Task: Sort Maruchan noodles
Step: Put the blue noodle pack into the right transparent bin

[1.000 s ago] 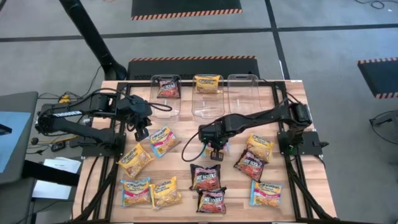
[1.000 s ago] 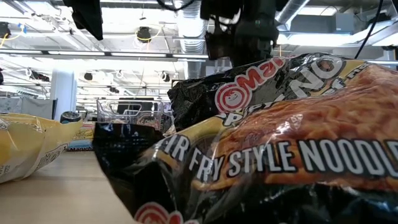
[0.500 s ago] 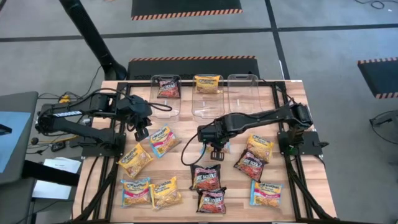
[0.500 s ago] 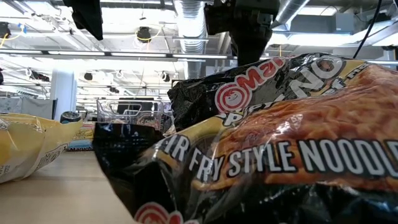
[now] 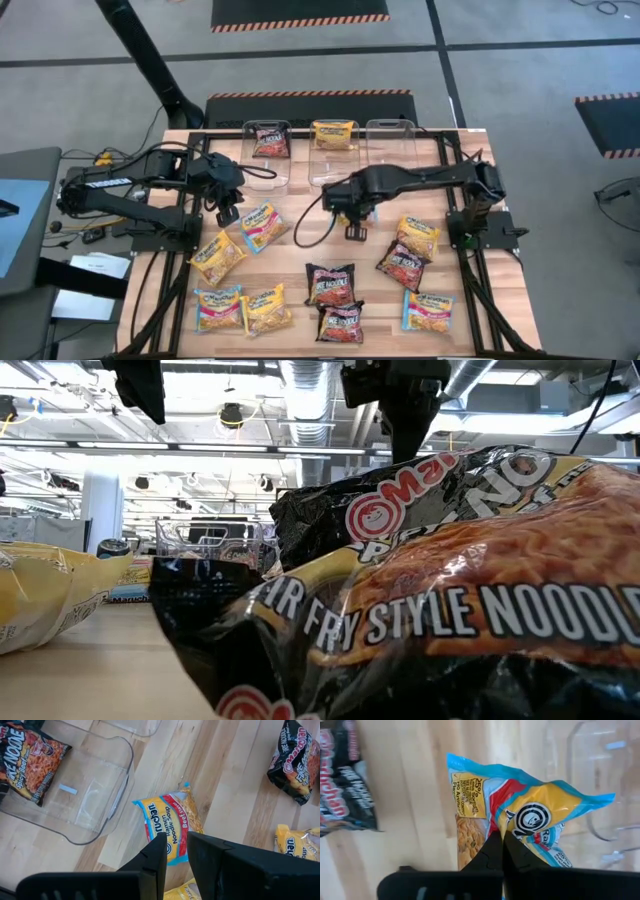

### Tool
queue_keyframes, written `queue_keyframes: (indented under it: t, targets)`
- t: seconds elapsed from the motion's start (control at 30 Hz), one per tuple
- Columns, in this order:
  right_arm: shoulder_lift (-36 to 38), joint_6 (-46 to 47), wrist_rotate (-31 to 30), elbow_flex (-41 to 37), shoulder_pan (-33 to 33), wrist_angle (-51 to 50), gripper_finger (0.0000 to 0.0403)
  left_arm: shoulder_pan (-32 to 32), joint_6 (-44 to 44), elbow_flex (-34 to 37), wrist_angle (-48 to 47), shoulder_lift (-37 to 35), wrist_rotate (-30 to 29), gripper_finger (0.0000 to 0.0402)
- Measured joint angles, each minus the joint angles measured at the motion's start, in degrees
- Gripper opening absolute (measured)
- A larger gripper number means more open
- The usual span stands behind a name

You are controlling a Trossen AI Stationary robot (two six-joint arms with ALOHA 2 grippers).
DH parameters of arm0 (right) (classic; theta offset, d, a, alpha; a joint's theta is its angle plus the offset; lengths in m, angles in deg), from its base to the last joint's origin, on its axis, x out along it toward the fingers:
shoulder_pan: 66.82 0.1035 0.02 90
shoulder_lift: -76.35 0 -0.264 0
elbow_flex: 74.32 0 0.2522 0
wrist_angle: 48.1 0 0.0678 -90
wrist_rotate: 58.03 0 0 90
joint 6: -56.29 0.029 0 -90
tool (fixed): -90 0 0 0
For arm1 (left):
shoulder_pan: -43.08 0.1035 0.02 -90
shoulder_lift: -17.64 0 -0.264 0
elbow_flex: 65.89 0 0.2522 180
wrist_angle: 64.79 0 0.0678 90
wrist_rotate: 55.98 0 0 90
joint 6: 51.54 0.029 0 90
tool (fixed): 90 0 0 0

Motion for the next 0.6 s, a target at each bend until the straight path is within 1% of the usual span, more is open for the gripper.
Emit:
queue_keyframes:
  t: [0.13,0.3,0.6]
  targets:
    - [2.7,-2.3,-3.0,0.0,-2.9,-1.3,0.0003,0.0,-0.1,0.0,0.0,0.0,0.0,0.0061]
    - [6.5,-6.0,-5.2,0.0,-7.9,-2.0,0.0003,0.0,-0.1,0.0,0.0,0.0,0.0,0.0061]
    - [12.4,-15.6,-7.8,0.0,-19.1,-2.6,0.0003,0.0,-0.1,0.0,0.0,0.0,-0.3,0.0061]
